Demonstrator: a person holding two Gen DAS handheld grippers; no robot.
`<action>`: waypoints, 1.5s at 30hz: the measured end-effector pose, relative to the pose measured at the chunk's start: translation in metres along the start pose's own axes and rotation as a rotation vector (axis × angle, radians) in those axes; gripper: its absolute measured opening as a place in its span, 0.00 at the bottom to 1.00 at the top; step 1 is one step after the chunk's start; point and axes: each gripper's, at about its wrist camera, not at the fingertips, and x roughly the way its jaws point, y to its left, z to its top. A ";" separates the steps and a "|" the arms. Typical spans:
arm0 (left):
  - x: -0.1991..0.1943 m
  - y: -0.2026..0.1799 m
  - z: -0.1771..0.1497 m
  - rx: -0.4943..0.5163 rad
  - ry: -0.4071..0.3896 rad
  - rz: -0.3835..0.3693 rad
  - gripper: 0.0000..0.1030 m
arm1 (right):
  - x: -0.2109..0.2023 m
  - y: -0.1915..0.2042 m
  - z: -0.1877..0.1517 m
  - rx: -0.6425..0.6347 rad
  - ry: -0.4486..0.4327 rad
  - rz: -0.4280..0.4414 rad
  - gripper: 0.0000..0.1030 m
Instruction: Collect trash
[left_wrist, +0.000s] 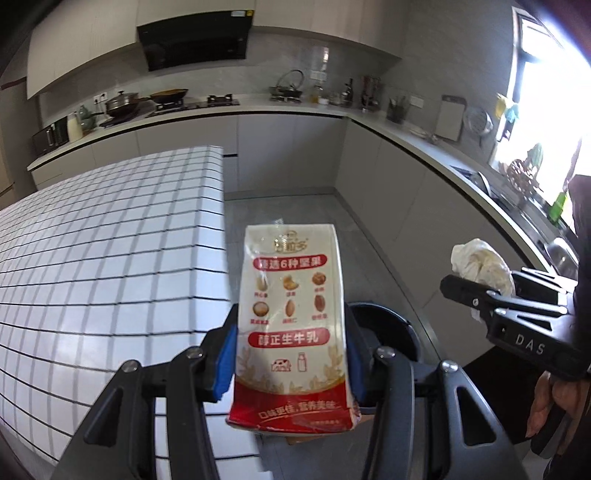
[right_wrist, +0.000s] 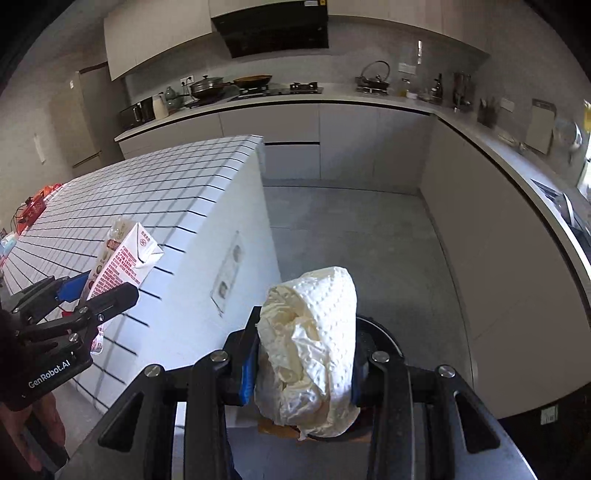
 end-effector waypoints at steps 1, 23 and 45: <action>0.003 -0.005 -0.001 0.006 0.006 -0.006 0.49 | -0.002 -0.007 -0.004 0.001 0.002 0.000 0.38; 0.127 -0.094 -0.069 0.073 0.265 -0.080 0.49 | 0.113 -0.099 -0.091 -0.078 0.268 0.078 0.38; 0.177 -0.077 -0.115 -0.064 0.359 0.041 0.99 | 0.184 -0.126 -0.150 -0.293 0.310 0.002 1.00</action>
